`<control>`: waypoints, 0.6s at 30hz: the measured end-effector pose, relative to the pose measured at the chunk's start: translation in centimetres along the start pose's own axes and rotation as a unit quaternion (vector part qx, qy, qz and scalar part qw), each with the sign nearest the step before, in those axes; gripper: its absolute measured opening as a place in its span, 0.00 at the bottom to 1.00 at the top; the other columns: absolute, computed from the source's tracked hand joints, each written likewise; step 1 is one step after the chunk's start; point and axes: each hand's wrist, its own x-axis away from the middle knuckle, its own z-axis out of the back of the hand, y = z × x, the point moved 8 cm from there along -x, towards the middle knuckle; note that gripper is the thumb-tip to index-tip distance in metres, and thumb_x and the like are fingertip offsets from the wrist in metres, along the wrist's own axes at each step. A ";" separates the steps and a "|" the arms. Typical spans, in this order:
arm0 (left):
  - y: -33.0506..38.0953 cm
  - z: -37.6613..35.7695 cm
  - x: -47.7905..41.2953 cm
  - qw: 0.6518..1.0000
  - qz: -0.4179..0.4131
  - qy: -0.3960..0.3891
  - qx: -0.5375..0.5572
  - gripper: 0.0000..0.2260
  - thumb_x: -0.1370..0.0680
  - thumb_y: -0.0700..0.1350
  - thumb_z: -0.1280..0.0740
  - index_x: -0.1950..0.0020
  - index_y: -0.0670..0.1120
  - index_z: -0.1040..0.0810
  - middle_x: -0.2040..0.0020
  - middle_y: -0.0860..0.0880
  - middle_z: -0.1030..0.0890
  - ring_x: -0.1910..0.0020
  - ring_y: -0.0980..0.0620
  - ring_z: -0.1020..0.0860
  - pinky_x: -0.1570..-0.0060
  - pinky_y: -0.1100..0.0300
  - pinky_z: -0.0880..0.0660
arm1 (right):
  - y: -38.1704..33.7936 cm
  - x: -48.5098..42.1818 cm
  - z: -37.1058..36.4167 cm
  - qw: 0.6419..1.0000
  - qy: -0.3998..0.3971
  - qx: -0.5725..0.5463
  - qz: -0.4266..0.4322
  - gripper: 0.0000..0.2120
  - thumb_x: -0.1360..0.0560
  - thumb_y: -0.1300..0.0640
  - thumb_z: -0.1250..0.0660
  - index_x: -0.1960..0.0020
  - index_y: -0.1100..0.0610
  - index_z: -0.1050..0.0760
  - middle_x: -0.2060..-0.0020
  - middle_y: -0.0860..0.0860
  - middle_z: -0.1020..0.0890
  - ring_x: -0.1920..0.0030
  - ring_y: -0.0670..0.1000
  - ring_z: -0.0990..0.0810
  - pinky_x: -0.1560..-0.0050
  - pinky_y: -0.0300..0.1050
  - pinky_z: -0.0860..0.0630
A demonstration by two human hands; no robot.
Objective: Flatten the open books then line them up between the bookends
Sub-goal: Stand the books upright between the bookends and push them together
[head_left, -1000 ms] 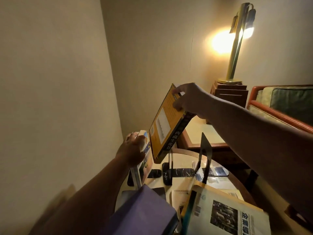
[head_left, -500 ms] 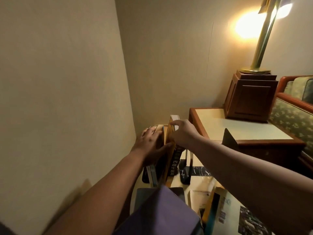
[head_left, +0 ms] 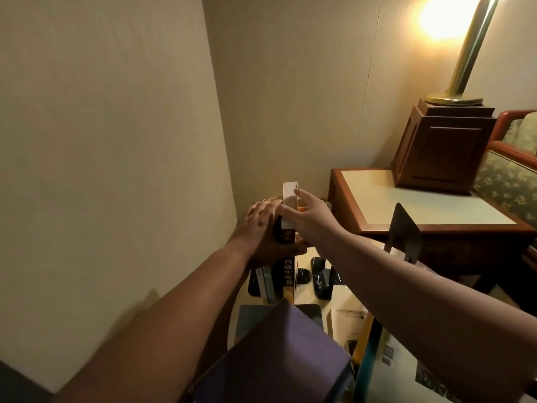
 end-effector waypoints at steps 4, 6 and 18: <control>-0.2 0.8 0.6 0.998 0.004 0.012 0.060 0.52 0.35 0.66 0.25 0.22 0.60 0.55 0.21 0.48 0.43 0.23 0.44 0.45 0.29 0.41 0.37 | 1.9 0.4 -1.0 0.992 -0.017 -0.127 -0.015 0.28 0.20 0.48 0.35 0.23 0.45 0.41 0.34 0.54 0.27 0.44 0.52 0.22 0.62 0.45 0.18; -0.3 0.9 0.5 0.999 -0.009 0.013 0.051 0.51 0.34 0.61 0.23 0.23 0.65 0.56 0.22 0.48 0.41 0.24 0.43 0.43 0.32 0.39 0.33 | 3.5 0.1 -1.3 0.985 -0.001 -0.175 -0.017 0.25 0.17 0.46 0.42 0.22 0.42 0.44 0.27 0.56 0.32 0.31 0.58 0.28 0.44 0.55 0.21; -0.3 1.3 0.9 0.996 -0.046 0.034 0.070 0.50 0.37 0.64 0.22 0.23 0.60 0.47 0.24 0.49 0.39 0.26 0.46 0.40 0.31 0.43 0.32 | 11.6 -0.2 -5.5 0.946 -0.155 -0.103 -0.266 0.46 0.31 0.20 0.51 0.20 0.44 0.50 0.24 0.62 0.39 0.27 0.71 0.39 0.35 0.76 0.37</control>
